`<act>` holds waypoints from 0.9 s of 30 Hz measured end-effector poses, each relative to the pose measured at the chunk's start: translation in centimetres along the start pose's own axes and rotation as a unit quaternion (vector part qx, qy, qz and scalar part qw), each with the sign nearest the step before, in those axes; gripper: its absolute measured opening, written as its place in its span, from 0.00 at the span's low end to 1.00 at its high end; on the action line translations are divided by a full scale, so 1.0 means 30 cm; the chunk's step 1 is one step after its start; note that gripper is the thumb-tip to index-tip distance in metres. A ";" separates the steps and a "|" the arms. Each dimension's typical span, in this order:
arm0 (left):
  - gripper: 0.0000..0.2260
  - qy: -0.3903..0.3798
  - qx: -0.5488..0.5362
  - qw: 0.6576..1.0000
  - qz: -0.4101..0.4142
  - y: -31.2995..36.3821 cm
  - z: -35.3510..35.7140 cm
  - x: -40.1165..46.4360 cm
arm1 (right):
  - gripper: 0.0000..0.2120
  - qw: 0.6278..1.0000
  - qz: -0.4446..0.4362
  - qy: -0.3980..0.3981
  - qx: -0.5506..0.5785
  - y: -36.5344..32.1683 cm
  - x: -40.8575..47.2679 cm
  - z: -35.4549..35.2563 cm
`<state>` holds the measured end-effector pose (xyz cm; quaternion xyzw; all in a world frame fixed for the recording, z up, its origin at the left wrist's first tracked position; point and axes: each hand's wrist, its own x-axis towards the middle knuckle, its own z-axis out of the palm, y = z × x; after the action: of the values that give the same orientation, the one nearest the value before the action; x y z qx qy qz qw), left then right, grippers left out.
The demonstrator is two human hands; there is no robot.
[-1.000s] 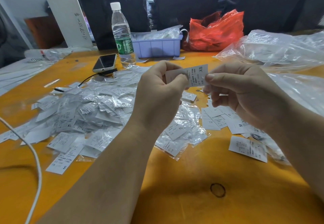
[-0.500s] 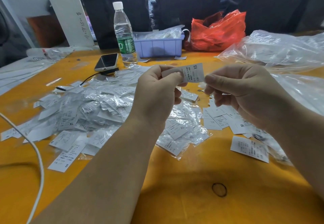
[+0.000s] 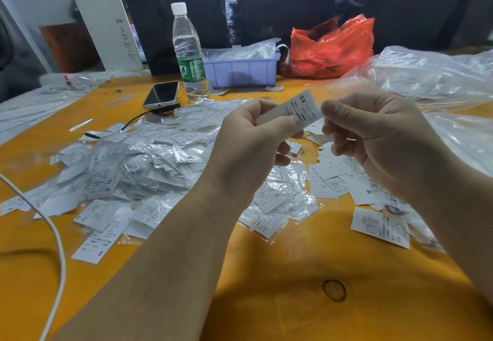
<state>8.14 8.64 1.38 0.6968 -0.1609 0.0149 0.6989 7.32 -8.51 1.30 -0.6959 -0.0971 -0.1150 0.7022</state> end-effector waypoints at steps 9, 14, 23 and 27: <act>0.03 0.018 0.000 1.000 -0.002 0.000 -0.003 0.001 | 0.08 1.000 0.006 0.000 0.016 -0.003 0.001 0.000; 0.03 0.035 -0.016 0.999 -0.006 0.001 -0.005 0.004 | 0.06 0.999 0.012 -0.026 0.014 0.006 0.000 0.002; 0.02 0.001 0.027 1.000 -0.008 0.007 -0.001 -0.004 | 0.05 0.999 0.012 -0.042 0.026 -0.001 -0.005 0.005; 0.04 -0.016 0.035 0.999 -0.011 0.010 -0.005 -0.003 | 0.05 0.999 0.018 -0.038 0.025 -0.004 -0.003 0.001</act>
<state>8.01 8.82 1.65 0.7224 -0.1639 0.0016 0.6717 7.21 -8.48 1.41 -0.6840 -0.1139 -0.0733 0.7168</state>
